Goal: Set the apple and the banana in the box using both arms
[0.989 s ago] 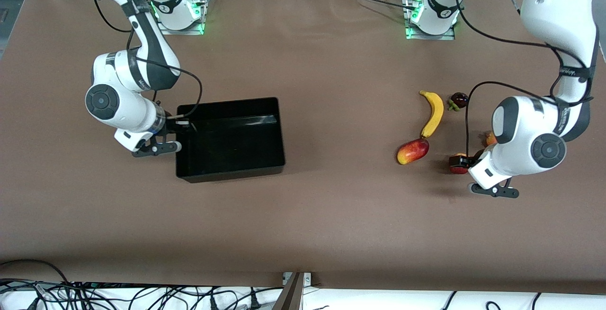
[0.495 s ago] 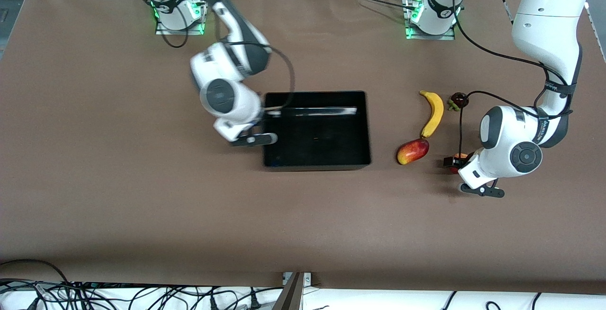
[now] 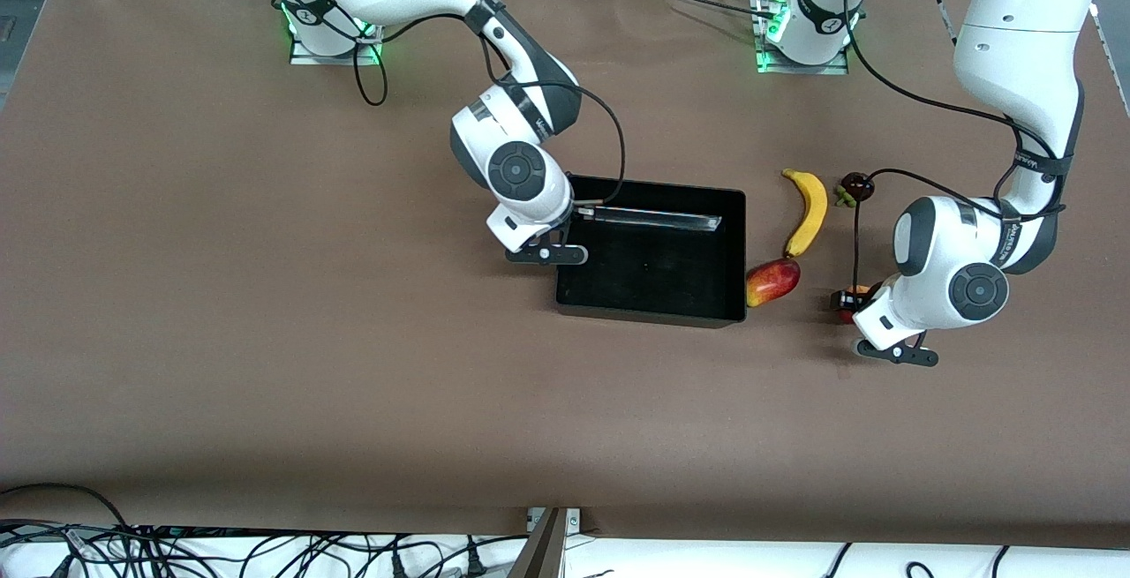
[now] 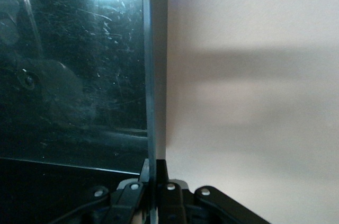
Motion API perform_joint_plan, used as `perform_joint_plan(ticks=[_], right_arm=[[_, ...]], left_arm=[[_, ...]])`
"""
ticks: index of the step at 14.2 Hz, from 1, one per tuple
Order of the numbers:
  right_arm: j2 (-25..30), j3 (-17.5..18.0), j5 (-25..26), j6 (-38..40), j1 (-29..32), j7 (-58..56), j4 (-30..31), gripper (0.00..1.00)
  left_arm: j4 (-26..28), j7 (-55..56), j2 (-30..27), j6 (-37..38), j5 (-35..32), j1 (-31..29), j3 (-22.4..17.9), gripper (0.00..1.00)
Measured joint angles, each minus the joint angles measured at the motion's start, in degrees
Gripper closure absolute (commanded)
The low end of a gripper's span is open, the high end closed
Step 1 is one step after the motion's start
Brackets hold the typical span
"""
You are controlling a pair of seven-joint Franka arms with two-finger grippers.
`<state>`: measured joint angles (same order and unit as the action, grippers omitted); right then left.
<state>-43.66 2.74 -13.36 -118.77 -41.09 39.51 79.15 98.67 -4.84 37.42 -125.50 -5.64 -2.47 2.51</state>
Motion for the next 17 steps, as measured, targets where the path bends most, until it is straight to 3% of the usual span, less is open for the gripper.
perform_joint_plan(ticks=[2,3,4,7,10,14,17], right_arm=[[-0.8,-0.1,0.0,-0.5,-0.6,0.3,-0.1,1.0],[-1.0,-0.1,0.0,-0.8,-0.7,0.3,-0.1,0.42],[-1.1,-0.2,0.1,-1.0,-0.8,0.3,-0.1,0.0],[-1.0,-0.9,0.1,-1.4,-0.8,0.2,-1.3,0.0],[0.7,-3.6,1.8,1.1,0.0,0.0,-4.3,0.0],[9.3,-11.2,6.6,6.9,1.7,-4.5,-6.6,0.0],[15.2,-13.2,6.5,14.2,5.8,-10.3,-6.5,0.0]], left_arm=[[-0.9,0.0,-0.5,1.7,0.0,0.0,0.4,0.92],[-2.1,0.0,-1.1,3.5,0.0,0.2,0.7,0.92],[-3.8,0.0,-2.0,6.3,0.0,0.3,1.0,0.92],[-10.0,0.0,-4.1,15.7,0.0,0.5,3.8,0.91],[-14.1,0.8,-4.9,22.7,0.1,0.6,11.2,0.9],[-13.8,14.1,-4.4,23.5,1.5,2.4,20.4,0.88],[-9.9,17.6,-3.4,21.4,1.6,5.0,21.1,0.88]])
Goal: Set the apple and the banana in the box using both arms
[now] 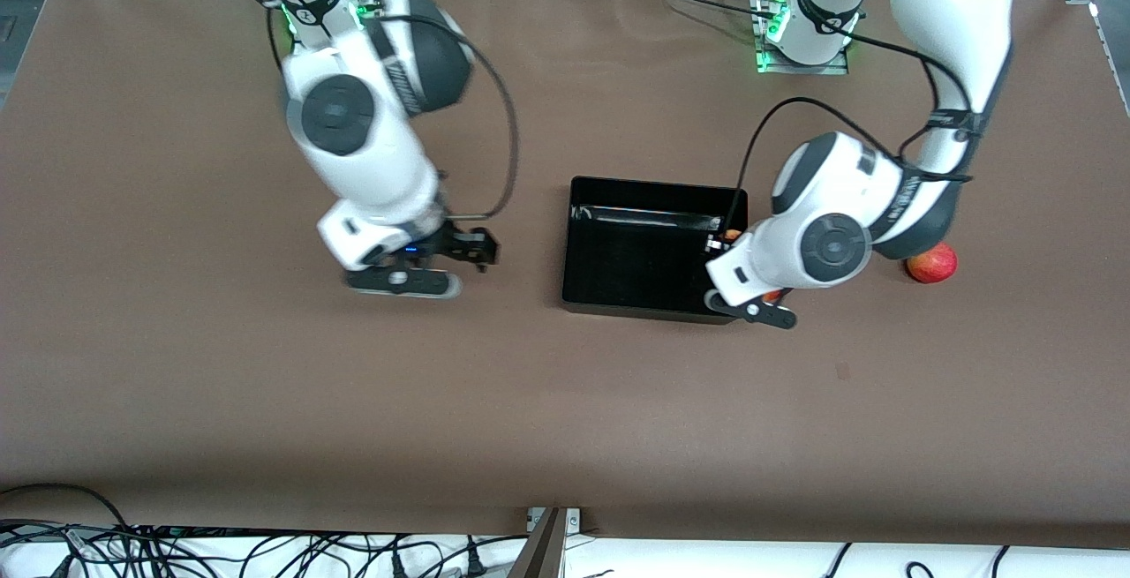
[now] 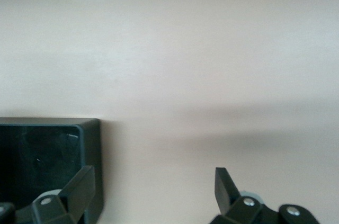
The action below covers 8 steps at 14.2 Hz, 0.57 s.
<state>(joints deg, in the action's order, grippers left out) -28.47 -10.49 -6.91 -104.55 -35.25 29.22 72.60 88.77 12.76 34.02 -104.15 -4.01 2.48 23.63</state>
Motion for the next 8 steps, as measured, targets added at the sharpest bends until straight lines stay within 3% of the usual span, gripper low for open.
perform_joint_plan(ticks=[3,5,7,8], right_arm=[[5.3,-1.6,-0.3,7.3,2.5,-6.4,2.2,0.0],[10.1,-2.0,-0.2,8.2,4.1,-9.1,7.4,0.0],[15.1,-0.3,-0.1,8.4,9.2,-14.8,12.8,0.0],[17.5,2.3,0.1,8.8,13.8,-17.8,15.0,0.0]], left_arm=[[7.9,1.6,0.4,-6.9,0.0,0.3,0.1,0.88],[13.1,2.8,0.0,-13.2,0.0,0.3,0.4,0.86],[17.0,5.0,0.0,-18.6,0.0,1.0,0.7,0.82],[17.9,5.6,0.0,-19.7,0.0,1.4,0.8,0.82]])
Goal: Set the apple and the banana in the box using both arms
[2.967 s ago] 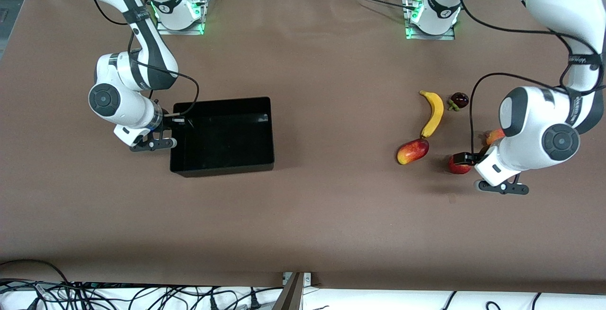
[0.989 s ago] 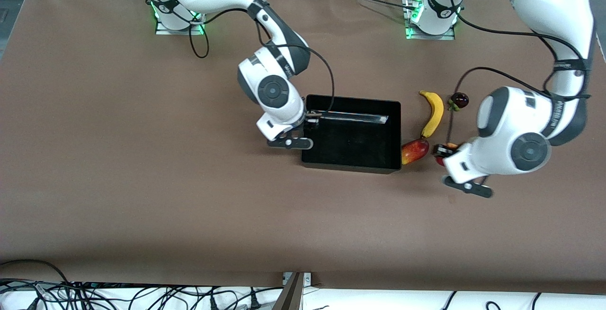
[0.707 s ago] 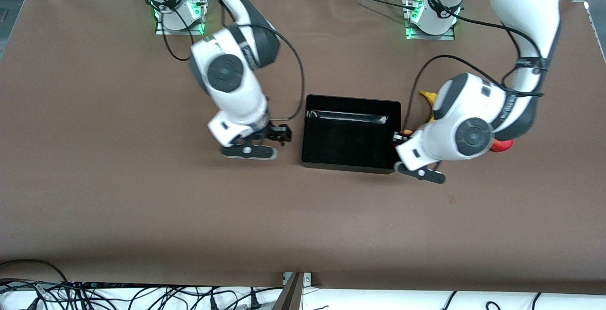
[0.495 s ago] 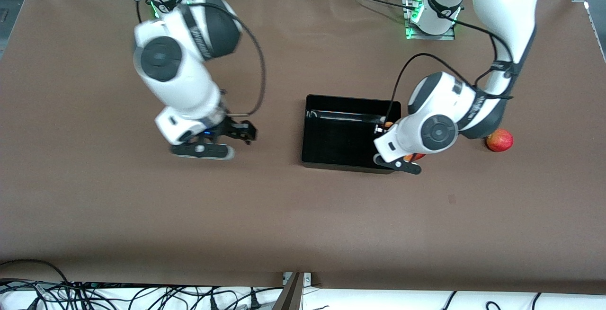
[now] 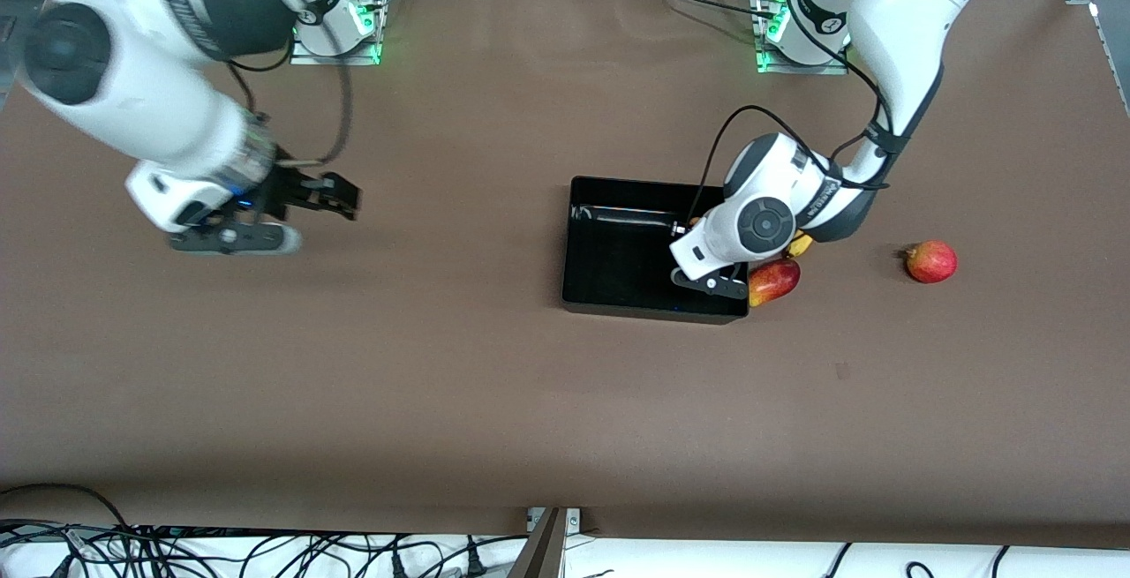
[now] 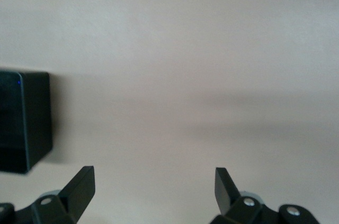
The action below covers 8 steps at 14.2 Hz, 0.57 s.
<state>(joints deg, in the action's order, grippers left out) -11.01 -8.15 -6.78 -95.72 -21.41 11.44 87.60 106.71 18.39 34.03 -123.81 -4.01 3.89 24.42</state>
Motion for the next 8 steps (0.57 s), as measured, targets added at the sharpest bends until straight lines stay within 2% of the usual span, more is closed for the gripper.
perform_joint_plan(ticks=[1,2,3,4,5,8], right_arm=[[2.0,2.6,0.7,0.4,4.5,-2.6,1.7,0.0],[3.6,4.4,1.7,0.5,7.7,-4.5,3.2,0.0],[5.0,5.3,2.4,0.6,9.7,-6.0,4.7,0.0],[6.3,5.7,3.2,0.5,10.8,-7.4,6.1,0.0],[7.3,5.9,4.5,0.5,11.2,-8.3,7.3,0.0],[8.8,5.9,6.1,0.5,11.4,-9.2,8.5,0.0]], left_arm=[[0.3,0.4,0.0,-0.1,0.0,0.1,0.0,0.82],[0.4,0.5,-0.1,-0.1,0.0,0.1,0.0,0.76],[0.4,0.5,-0.2,-0.1,0.0,0.1,0.0,0.59],[0.6,0.5,-0.2,-0.1,0.0,0.2,0.1,0.24],[0.9,0.5,-0.3,-0.1,0.0,0.3,0.1,0.0],[1.0,0.7,-0.5,0.3,0.0,0.1,0.2,0.0]])
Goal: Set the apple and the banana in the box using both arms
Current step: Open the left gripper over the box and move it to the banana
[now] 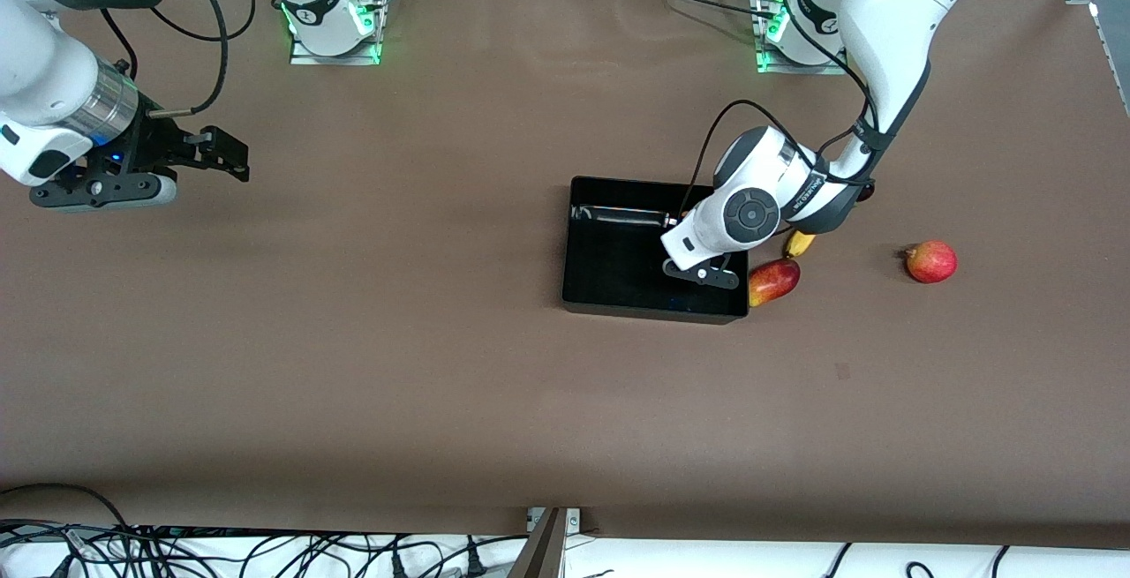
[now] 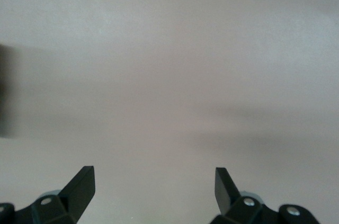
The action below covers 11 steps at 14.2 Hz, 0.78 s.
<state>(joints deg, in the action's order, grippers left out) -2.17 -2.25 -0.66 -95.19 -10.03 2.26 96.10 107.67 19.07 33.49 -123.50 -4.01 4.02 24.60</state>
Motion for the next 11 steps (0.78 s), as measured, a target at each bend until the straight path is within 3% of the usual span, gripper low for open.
perform_joint_plan(ticks=[2,7,11], right_arm=[[0.1,0.0,0.0,0.0,0.0,-0.1,0.0,0.0],[-0.1,0.5,0.3,-0.6,0.0,-0.1,-0.4,0.0],[-0.4,0.7,0.6,-0.8,0.0,-0.1,-1.4,0.0]], left_arm=[[-2.5,0.1,-1.3,4.4,0.0,-1.2,0.0,0.0],[-21.2,-0.9,-6.1,33.1,-3.4,-3.9,-1.5,0.0],[-21.6,-15.4,-4.1,34.5,-7.3,-11.6,-2.4,0.0]])
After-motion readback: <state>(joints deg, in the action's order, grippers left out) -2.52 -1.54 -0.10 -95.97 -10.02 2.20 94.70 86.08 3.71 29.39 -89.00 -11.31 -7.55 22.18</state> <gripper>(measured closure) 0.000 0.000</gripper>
